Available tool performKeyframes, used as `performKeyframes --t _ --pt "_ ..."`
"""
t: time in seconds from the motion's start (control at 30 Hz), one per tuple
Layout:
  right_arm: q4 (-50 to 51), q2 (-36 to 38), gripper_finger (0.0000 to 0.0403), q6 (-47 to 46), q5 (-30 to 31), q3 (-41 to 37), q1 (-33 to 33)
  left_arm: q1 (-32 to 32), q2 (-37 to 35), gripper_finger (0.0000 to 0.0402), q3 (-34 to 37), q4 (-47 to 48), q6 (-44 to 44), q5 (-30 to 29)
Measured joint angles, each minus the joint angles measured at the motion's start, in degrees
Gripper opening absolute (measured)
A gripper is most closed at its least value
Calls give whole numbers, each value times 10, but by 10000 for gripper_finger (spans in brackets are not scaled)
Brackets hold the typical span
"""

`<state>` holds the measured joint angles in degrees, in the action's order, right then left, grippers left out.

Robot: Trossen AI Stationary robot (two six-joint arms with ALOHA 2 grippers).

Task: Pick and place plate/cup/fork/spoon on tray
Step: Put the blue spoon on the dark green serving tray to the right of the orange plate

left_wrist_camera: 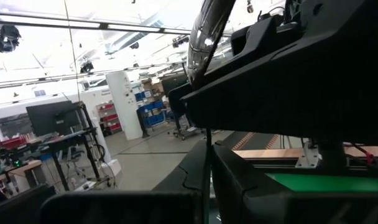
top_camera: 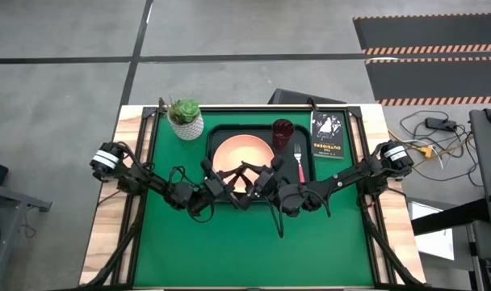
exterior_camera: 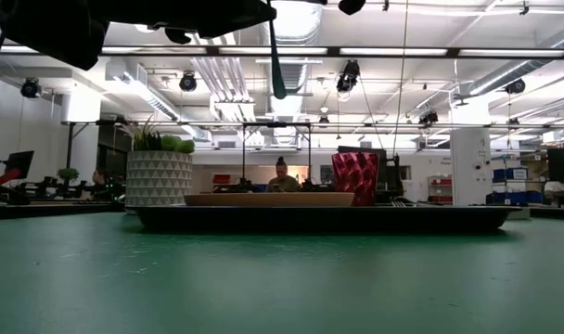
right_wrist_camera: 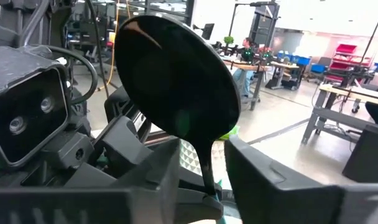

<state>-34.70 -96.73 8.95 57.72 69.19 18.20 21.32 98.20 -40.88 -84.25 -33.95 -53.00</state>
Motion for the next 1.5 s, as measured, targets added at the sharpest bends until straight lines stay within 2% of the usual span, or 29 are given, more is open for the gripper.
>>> performKeyframes --t 0.23,0.5,0.73,0.87,0.93,1.03,1.13,1.3,1.5 --pt "7 0 20 -1 -7 0 -1 0 0 0 0 -1 0 4" --pt "41 11 12 -8 -16 -1 -2 1 -2 13 1 -5 11 5" --pt "123 42 7 -66 -23 -2 -5 1 -5 86 2 7 8 -1" --pt "233 80 7 -160 -39 -2 -19 2 -7 124 3 8 3 -7" --pt "323 110 7 -238 -68 -2 -34 5 -8 136 5 8 -22 -16" --pt "467 162 8 -374 -143 -5 -72 14 -18 145 8 7 -89 -43" --pt "536 209 8 -466 -212 -40 -111 26 -46 146 10 6 -139 -62" --pt "512 275 8 -577 -358 -155 -170 52 -119 146 44 7 -162 -68" --pt "321 308 8 -713 -508 -318 -237 82 -226 146 105 7 -162 -64"
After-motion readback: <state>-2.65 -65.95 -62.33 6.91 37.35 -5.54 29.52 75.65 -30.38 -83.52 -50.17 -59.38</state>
